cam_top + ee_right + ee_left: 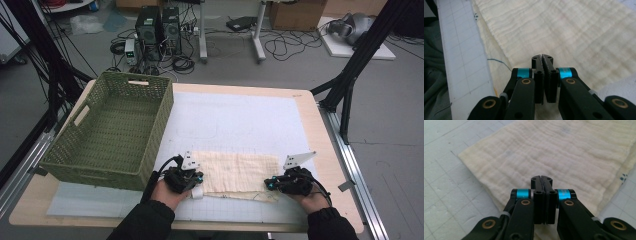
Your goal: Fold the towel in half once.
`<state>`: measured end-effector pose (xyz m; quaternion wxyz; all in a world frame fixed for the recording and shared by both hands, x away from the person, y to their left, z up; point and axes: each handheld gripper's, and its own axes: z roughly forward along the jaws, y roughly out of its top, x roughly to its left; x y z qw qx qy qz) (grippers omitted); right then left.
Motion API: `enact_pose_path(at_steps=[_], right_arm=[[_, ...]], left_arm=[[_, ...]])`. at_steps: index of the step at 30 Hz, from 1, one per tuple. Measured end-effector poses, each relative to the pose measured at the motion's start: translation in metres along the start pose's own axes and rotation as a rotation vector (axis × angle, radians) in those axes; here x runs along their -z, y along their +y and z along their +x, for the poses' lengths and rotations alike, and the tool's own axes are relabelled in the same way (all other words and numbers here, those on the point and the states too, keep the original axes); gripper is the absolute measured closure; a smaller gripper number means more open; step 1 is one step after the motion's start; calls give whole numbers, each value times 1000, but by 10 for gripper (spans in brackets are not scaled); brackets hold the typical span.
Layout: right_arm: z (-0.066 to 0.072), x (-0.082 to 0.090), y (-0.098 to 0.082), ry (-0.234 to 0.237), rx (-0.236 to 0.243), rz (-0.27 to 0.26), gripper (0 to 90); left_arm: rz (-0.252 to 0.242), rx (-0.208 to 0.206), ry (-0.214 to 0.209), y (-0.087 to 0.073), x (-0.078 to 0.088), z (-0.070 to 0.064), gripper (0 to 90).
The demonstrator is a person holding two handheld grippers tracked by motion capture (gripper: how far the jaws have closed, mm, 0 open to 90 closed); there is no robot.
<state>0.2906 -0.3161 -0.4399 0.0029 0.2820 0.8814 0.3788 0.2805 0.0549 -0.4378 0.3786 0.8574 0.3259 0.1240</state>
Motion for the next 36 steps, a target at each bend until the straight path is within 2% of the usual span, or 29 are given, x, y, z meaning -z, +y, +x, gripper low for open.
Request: enact_pose_path(at_steps=[3, 7, 12, 20, 22, 24, 27, 29, 30, 32, 33, 35, 36], right_arm=[[0, 1, 1, 2, -2, -7, 888], [1, 8, 5, 16, 1, -59, 889], [4, 15, 11, 12, 7, -90, 889], [10, 17, 13, 47, 22, -102, 888], [14, 19, 14, 60, 26, -97, 888], [17, 16, 12, 87, 30, -73, 888], [20, 6, 7, 90, 35, -9, 882], [19, 0, 4, 101, 24, 16, 813], [19, -1, 4, 111, 22, 19, 791], [19, -4, 4, 98, 28, 28, 743], [19, -5, 4, 94, 27, 32, 740], [18, -7, 3, 96, 22, 27, 749], [17, -7, 3, 96, 16, 23, 767]], left_arm=[[-17, 16, -10, 2, 4, 1, 888], [-48, 29, -13, 7, 10, 2, 888], [-81, 50, -15, 11, 17, 5, 888], [-99, 84, 28, 10, 24, 13, 887], [-88, 77, 36, 9, 24, 14, 886], [-77, 88, 37, 6, 22, 15, 885], [-44, 96, 28, 2, 17, 15, 848], [-28, 79, 13, 0, 14, 12, 759], [-19, 64, 5, -1, 13, 9, 751], [0, 45, -6, -1, 10, 6, 732], [11, 42, -12, -2, 9, 5, 733], [31, 27, -24, -4, 5, 4, 790], [25, 28, -22, -4, 5, 4, 815]])
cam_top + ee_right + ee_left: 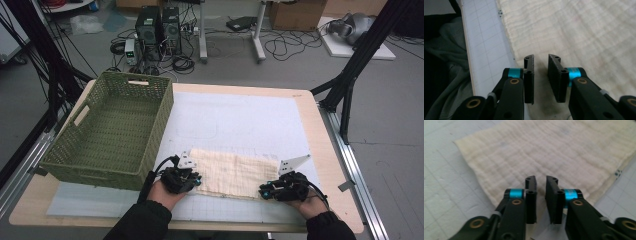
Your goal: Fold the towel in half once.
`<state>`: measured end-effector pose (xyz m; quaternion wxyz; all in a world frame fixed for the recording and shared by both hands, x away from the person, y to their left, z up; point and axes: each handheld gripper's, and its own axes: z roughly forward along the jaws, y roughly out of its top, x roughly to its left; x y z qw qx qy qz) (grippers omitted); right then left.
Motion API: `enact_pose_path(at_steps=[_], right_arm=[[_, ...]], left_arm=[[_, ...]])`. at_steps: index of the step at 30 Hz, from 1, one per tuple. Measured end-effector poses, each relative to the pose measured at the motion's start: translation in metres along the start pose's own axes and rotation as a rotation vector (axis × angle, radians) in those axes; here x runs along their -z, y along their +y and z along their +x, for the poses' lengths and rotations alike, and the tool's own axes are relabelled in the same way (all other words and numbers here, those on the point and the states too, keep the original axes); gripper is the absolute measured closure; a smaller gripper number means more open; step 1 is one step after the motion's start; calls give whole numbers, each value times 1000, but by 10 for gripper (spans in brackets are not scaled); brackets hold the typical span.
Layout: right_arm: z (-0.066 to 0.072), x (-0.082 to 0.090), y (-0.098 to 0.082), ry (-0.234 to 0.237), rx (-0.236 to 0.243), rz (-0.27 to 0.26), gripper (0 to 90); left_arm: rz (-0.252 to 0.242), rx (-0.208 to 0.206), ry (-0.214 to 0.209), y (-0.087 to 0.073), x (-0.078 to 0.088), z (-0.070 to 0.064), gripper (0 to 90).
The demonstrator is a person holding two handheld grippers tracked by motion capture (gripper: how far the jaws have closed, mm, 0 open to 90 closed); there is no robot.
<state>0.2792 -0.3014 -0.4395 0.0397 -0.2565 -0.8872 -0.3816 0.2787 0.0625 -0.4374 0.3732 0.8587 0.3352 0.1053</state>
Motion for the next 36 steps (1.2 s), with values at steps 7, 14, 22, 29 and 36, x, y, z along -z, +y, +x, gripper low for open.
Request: enact_pose_path(at_steps=[7, 14, 22, 29, 36], right_arm=[[2, 5, 0, 11, 35, 3, 893], [3, 7, -1, 26, 31, -3, 842], [-9, 12, 5, -34, -23, -59, 714], [-7, 5, -5, -10, -27, -17, 751], [-7, 10, 1, -27, -21, -17, 686]], left_arm=[[-23, -8, -5, 0, 12, -3, 893], [-30, -19, -22, -3, 21, -7, 889], [-30, 5, 17, -2, 7, 3, 806], [-8, 4, 22, -7, 6, 2, 836], [-56, -3, 40, -5, 12, 1, 834]])
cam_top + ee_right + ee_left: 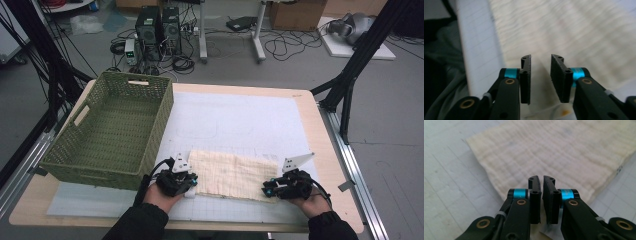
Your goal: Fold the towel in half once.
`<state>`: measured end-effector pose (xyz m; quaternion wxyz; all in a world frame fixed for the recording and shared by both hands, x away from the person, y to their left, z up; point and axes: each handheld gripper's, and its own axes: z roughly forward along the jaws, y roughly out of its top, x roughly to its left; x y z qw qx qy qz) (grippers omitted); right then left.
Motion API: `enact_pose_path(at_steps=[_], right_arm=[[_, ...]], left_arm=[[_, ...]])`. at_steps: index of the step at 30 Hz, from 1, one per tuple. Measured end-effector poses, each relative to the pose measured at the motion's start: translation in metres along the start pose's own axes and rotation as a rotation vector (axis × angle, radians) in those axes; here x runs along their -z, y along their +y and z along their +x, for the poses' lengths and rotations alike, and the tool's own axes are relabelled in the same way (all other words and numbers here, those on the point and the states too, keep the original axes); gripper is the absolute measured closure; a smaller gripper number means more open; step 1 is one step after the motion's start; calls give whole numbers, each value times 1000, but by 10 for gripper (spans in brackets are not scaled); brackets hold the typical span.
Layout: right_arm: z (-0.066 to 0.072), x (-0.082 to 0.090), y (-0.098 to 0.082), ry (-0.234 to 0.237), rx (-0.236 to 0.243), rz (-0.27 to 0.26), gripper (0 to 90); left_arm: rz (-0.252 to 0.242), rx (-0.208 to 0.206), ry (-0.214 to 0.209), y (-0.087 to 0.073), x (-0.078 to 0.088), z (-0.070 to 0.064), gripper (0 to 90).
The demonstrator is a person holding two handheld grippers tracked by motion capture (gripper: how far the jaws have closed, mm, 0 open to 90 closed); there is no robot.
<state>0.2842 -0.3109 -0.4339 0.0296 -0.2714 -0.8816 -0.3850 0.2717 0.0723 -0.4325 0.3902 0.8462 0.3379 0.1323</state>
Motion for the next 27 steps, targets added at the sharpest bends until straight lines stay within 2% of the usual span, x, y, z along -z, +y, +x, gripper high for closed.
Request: enact_pose_path(at_steps=[3, 6, 9, 10, 11, 12, 17, 18, 22, 24, 27], right_arm=[[-13, 11, 9, -70, -33, -61, 660], [-31, 22, 16, -138, -88, -108, 657], [-47, 22, 18, -186, -143, -125, 669], [-51, 21, 17, -193, -158, -118, 676], [-54, 19, 17, -205, -165, -104, 687], [-57, 16, 16, -212, -171, -91, 702], [-61, 7, 12, -231, -169, -32, 720], [-62, 6, 11, -228, -170, -36, 716], [-62, 7, 7, -197, -202, -69, 595], [-61, 6, 7, -195, -198, -74, 539], [-58, 4, 9, -203, -186, -69, 550]], left_arm=[[-35, 3, 30, 8, -3, 2, 818], [-45, 14, 52, 12, -10, 5, 818], [-15, 14, 56, 11, -21, 6, 819], [1, 9, 57, 11, -25, 5, 822], [-5, 8, 60, 10, -26, 5, 823], [-6, 16, 58, 10, -27, 5, 824], [-4, -1, 59, 9, -25, 7, 816], [-5, 4, 65, 9, -25, 7, 808], [-9, 21, 111, 11, -24, 8, 723], [-11, 31, 149, 11, -25, 9, 671], [-5, 41, 184, 11, -26, 10, 613]])
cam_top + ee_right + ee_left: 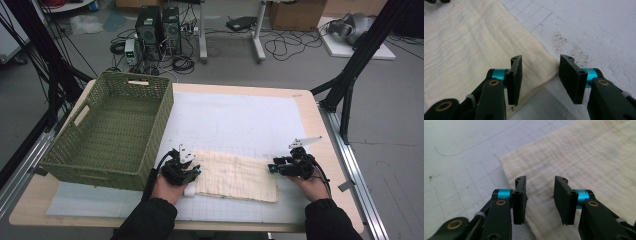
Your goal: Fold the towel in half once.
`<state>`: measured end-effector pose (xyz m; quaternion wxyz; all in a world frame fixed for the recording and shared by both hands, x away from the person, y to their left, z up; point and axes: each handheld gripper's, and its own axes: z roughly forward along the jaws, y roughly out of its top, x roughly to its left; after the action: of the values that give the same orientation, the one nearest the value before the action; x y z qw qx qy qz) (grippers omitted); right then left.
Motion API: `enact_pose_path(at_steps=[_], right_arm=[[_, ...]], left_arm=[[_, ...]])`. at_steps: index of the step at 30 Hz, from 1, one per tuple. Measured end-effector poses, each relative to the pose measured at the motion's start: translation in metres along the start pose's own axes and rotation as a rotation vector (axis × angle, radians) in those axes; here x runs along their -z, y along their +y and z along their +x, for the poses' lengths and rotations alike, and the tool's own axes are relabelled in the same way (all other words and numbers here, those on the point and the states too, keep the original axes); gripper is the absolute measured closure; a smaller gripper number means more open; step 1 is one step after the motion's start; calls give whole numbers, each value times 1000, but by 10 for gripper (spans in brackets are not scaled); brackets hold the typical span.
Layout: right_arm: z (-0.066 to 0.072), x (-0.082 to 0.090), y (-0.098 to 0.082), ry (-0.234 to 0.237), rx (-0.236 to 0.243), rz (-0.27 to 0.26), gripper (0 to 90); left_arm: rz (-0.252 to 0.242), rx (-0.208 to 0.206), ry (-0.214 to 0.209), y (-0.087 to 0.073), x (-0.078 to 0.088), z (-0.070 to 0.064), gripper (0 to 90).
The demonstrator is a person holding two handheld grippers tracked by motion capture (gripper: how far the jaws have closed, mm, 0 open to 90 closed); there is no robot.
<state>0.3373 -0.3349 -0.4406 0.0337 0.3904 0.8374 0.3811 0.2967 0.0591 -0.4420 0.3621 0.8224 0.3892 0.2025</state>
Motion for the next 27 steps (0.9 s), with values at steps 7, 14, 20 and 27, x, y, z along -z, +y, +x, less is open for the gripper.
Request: enact_pose_path(at_steps=[7, 14, 20, 27], right_arm=[[3, -1, 2, -25, 54, 12, 842], [-8, 2, 11, -53, 54, 12, 846], [-19, 7, 21, -87, 58, 29, 843], [-25, 0, 19, -38, 25, 24, 677]], left_arm=[[-9, 27, -34, 0, -1, 3, 845], [-17, 38, -35, 4, -6, 1, 865], [-27, 53, -30, 16, -19, 2, 866], [-47, 54, -12, 20, -26, 5, 842]])
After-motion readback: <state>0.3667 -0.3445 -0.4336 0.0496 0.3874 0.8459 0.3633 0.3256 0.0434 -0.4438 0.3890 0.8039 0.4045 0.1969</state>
